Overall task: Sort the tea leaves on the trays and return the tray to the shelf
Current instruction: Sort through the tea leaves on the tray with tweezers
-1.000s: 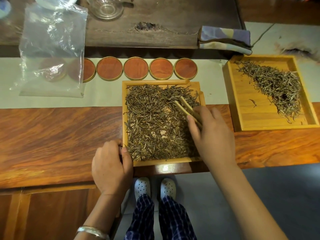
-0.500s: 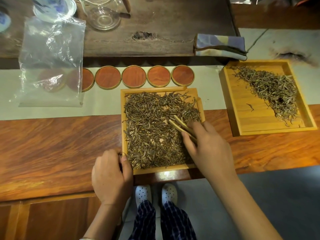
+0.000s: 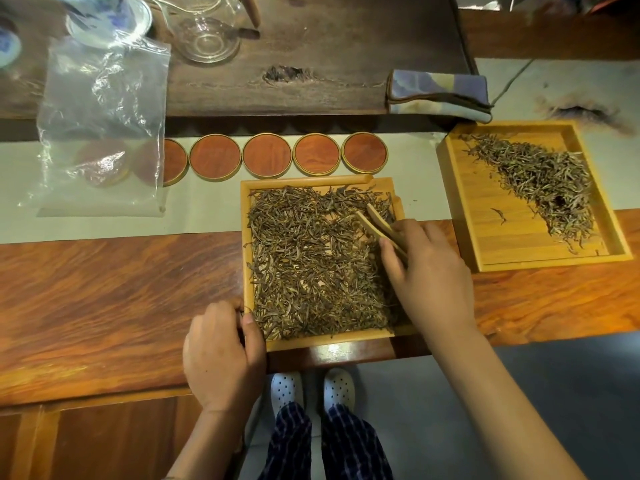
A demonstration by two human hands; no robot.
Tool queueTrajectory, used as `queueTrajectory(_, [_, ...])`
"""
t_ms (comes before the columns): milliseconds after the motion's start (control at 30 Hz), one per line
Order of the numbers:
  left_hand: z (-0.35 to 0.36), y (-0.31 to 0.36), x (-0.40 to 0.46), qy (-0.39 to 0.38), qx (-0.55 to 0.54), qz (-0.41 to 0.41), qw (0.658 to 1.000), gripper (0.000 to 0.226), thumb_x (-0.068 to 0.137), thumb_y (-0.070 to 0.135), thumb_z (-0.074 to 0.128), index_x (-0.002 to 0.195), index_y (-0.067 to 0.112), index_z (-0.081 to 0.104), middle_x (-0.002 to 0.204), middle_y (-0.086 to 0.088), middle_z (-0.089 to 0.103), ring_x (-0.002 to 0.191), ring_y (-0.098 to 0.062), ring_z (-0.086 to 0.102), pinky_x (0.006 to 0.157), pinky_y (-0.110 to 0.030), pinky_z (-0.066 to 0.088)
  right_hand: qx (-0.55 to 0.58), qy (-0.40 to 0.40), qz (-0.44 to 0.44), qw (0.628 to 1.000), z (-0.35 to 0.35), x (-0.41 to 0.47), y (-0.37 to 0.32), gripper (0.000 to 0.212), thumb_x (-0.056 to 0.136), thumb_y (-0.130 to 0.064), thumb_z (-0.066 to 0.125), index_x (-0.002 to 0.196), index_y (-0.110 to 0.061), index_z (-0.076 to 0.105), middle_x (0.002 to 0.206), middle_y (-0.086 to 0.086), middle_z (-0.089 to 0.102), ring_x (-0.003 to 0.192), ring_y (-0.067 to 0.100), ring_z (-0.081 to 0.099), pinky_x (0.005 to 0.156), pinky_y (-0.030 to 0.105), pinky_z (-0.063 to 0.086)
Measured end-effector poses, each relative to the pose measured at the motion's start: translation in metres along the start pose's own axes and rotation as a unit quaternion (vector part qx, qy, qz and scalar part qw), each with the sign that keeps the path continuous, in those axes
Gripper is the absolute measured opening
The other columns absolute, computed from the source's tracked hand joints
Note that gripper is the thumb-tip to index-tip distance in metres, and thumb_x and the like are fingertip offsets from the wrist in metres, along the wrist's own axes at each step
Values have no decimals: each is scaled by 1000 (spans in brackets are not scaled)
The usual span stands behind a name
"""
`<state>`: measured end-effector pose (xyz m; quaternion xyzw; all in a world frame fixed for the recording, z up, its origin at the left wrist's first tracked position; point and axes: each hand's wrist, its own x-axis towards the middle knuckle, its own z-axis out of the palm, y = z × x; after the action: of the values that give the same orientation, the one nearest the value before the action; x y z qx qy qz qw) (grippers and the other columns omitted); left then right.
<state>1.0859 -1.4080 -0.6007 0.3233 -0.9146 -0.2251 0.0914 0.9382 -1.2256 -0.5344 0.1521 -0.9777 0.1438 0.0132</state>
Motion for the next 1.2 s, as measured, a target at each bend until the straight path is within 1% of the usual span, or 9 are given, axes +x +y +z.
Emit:
queueTrajectory(233, [0,1,0,3,1,1,1000,15,83,30,39,73,18,39,67,3,38,63,-16,31,58,-31,25,5,-26,-59,998,12,12,-26,31,98,-36,46,115,-13,57,103,8,58,72,26,61,49,28,44])
queueTrajectory(400, [-1,1,0,-4,-2,-3,1000,17,83,30,38,75,16,43,69,1,41,65,-16,31,59,-31,25,-12,-17,-40,999,12,19,-21,31,98,-36,45,115,-12,55,104,8,57,73,27,61,49,27,38])
queueTrajectory(533, [-1,0,1,-14,2,-9,1000,20,83,31,37,78,15,46,71,1,43,67,-16,32,61,-32,26,-5,-8,-49,999,9,15,-18,30,97,-36,46,112,-12,57,99,8,58,67,25,59,46,26,41])
queueTrajectory(700, [-2,0,1,-21,7,-12,1000,21,83,33,35,76,16,45,70,2,40,67,-18,32,61,-33,26,-11,-25,-29,999,9,6,-14,32,97,-36,46,116,-12,56,103,9,57,73,27,60,50,29,42])
queueTrajectory(800, [-2,1,1,-20,8,-7,1000,22,84,33,34,75,15,44,69,2,40,66,-18,33,59,-33,27,2,-2,-31,1000,3,-1,-13,29,96,-33,51,110,-10,59,95,9,58,63,23,58,42,20,32])
queueTrajectory(867, [-3,1,1,-20,7,-5,1000,23,84,33,34,75,14,44,69,0,42,65,-20,36,59,-34,28,9,-16,-56,998,1,-10,-15,27,94,-33,52,108,-11,60,93,6,58,59,18,56,41,14,27])
queueTrajectory(967, [-3,2,1,-21,5,-4,1000,24,85,33,34,76,13,46,69,-2,44,65,-21,37,58,-34,28,3,-70,-90,994,2,-24,-19,29,94,-35,51,109,-13,61,97,4,59,62,17,59,40,23,46])
queueTrajectory(1033, [-3,2,0,-24,6,-4,1000,25,85,33,34,77,13,47,70,-2,44,65,-21,37,59,-34,29,-3,-81,-77,994,4,-26,-19,29,95,-35,50,111,-13,61,99,5,59,64,18,61,43,28,50])
queueTrajectory(1200, [-4,4,0,-11,-7,-6,1000,17,84,32,36,79,18,46,71,6,38,66,-17,34,61,-33,28,10,-32,-44,998,3,-13,-15,28,94,-33,54,109,-11,60,94,7,58,61,22,58,43,18,28])
